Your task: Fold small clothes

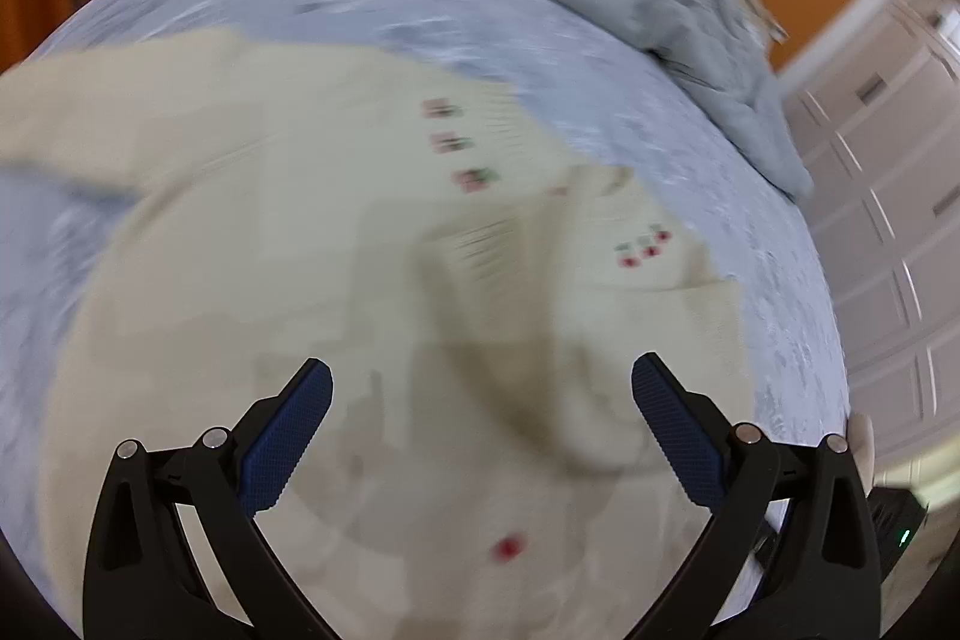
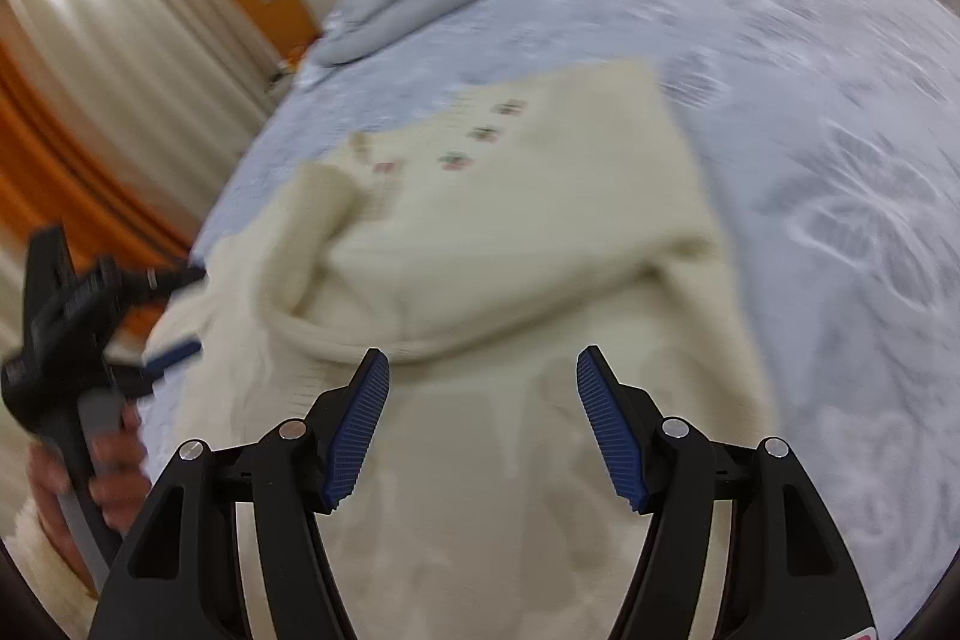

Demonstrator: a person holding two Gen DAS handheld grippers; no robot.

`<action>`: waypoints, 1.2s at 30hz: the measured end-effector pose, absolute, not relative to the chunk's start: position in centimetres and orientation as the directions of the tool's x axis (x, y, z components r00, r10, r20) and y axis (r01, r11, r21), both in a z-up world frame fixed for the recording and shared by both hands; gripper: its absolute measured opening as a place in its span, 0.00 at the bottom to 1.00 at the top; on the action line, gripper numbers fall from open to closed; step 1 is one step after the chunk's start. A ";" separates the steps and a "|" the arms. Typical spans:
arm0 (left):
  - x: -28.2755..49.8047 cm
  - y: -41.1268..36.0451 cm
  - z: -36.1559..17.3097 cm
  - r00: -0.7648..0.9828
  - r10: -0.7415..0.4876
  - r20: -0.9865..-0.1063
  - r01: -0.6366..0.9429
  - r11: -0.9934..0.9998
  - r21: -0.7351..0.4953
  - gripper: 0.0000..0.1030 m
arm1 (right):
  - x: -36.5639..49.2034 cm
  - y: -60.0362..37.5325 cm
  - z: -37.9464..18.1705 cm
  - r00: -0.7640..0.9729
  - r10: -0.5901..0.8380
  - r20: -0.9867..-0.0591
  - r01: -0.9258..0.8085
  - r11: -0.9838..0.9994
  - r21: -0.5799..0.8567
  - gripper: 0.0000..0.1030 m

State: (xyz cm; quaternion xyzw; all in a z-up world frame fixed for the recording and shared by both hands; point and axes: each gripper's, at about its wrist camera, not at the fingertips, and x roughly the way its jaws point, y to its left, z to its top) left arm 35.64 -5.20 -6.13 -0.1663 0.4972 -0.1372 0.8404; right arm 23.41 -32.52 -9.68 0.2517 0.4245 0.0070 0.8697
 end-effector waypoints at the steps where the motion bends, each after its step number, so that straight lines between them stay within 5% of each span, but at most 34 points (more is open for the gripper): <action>1: 36.5 -6.7 -6.4 0.454 -0.392 -0.800 0.084 0.913 -0.400 0.95 | 23.1 -33.1 -10.1 0.641 0.227 -0.733 0.215 0.863 0.456 0.62; 3: 38.8 -9.5 -8.1 0.400 -0.346 -0.849 0.079 0.935 -0.344 0.93 | 23.4 -34.4 -11.0 0.641 0.248 -0.726 0.244 0.831 0.499 0.62; 5: 40.7 -10.7 -9.7 0.363 -0.315 -0.877 0.056 0.947 -0.317 0.54 | 24.0 -35.0 -11.5 0.647 0.268 -0.714 0.260 0.802 0.537 0.62; 6: 41.7 -11.1 -10.5 0.320 -0.302 -0.898 0.054 0.952 -0.301 0.22 | 24.8 -35.4 -12.0 0.648 0.283 -0.708 0.273 0.781 0.562 0.63; 8: 42.3 -11.0 -10.1 0.330 -0.313 -0.891 0.059 0.948 -0.312 0.07 | 25.8 -36.9 -12.8 0.658 0.301 -0.690 0.314 0.724 0.615 0.63; 11: 41.6 -9.8 -5.4 0.469 -0.387 -0.794 0.145 0.921 -0.363 0.06 | 27.8 -39.3 -14.0 0.700 0.302 -0.647 0.375 0.616 0.693 0.59; 12: 41.5 -8.9 -3.3 0.518 -0.428 -0.740 0.170 0.900 -0.401 0.06 | 28.1 -39.8 -14.0 0.727 0.305 -0.615 0.368 0.583 0.724 0.23; 13: 41.2 -7.9 -1.6 0.556 -0.468 -0.687 0.191 0.876 -0.442 0.06 | 28.2 -40.1 -13.5 0.759 0.299 -0.578 0.346 0.567 0.747 0.11; 16: 40.5 -5.1 2.0 0.634 -0.545 -0.549 0.268 0.820 -0.505 0.07 | 26.4 -39.8 -9.8 0.880 0.241 -0.408 0.206 0.580 0.788 0.11; 19: 40.7 -4.0 -1.8 0.631 -0.475 -0.613 0.249 0.873 -0.420 0.07 | 27.0 -37.6 -10.9 0.837 0.215 -0.503 0.242 0.679 0.693 0.11; 20: 41.2 -3.8 -4.7 0.600 -0.439 -0.669 0.201 0.892 -0.404 0.07 | 28.0 -36.7 -13.5 0.763 0.219 -0.608 0.309 0.703 0.641 0.11; 22: 41.9 -2.7 -12.4 0.464 -0.367 -0.807 0.070 0.923 -0.380 0.09 | 28.2 -35.9 -16.1 0.709 0.216 -0.672 0.346 0.723 0.598 0.08; 28: 39.0 0.2 -14.3 0.586 -0.477 -0.655 0.045 0.827 -0.561 0.27 | 26.8 -38.0 -13.0 0.788 0.138 -0.601 0.351 0.701 0.621 0.10; 30: 38.8 1.0 -14.2 0.586 -0.507 -0.632 0.034 0.794 -0.606 0.28 | 25.6 -39.6 -14.2 0.783 0.103 -0.614 0.416 0.647 0.639 0.10; 32: 38.4 2.0 -13.7 0.616 -0.504 -0.605 -0.004 0.766 -0.643 0.39 | 25.1 -41.5 -16.7 0.773 0.134 -0.620 0.454 0.568 0.687 0.07; 33: 37.9 3.2 -13.4 0.653 -0.470 -0.594 -0.041 0.761 -0.648 0.52 | 24.9 -41.9 -16.9 0.784 0.167 -0.598 0.437 0.537 0.722 0.08; 36: 38.4 3.7 -13.8 0.655 -0.448 -0.609 -0.051 0.778 -0.627 0.54 | 24.2 -41.0 -14.7 0.742 0.152 -0.653 0.447 0.613 0.651 0.25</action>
